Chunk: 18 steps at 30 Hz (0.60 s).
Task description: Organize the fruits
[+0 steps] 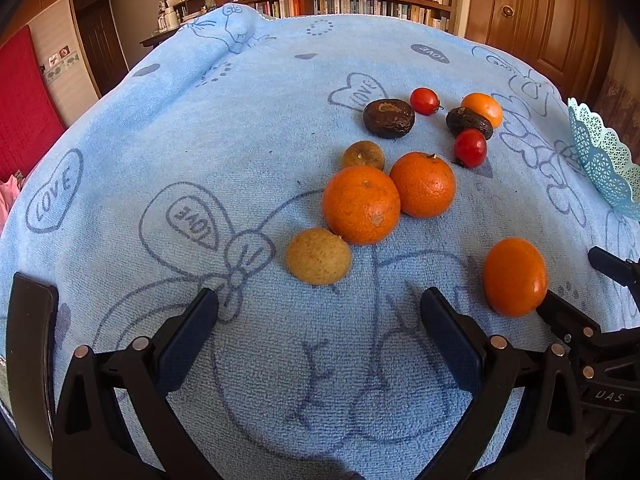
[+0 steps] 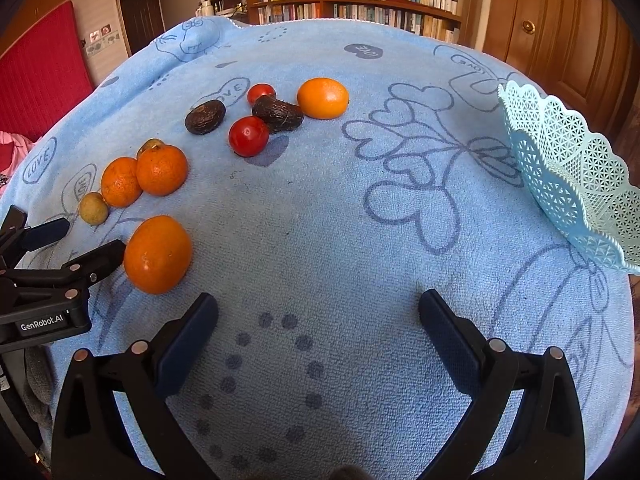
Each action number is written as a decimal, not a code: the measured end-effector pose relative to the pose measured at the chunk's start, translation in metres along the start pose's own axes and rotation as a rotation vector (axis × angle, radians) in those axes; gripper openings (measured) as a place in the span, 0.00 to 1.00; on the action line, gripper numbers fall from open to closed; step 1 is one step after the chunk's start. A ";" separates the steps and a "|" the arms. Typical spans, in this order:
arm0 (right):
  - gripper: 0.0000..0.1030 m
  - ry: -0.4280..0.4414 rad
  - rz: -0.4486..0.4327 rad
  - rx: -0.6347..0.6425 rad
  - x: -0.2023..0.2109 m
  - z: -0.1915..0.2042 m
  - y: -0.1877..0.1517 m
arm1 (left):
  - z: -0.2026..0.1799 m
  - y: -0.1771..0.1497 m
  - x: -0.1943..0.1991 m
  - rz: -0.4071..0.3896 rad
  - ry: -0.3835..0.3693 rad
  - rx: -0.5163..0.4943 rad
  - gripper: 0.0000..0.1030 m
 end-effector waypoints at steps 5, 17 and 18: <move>0.95 -0.019 0.004 -0.003 0.000 0.001 -0.001 | 0.000 0.000 0.000 -0.001 0.001 -0.001 0.98; 0.95 -0.024 0.014 -0.010 0.001 -0.002 -0.002 | 0.000 0.000 0.001 -0.001 0.003 -0.001 0.98; 0.95 -0.024 0.014 -0.010 0.001 -0.001 -0.001 | 0.000 0.000 0.000 -0.001 0.003 -0.001 0.98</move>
Point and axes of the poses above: each gripper's, at about its wrist camera, not at the fingertips, and x roughly against the way its jaws point, z to its left, y to its top, the point moved 2 cm from there along -x, roughly the way its jaws point, and after that the axes turned 4 degrees about x, right-handed, at the moved point
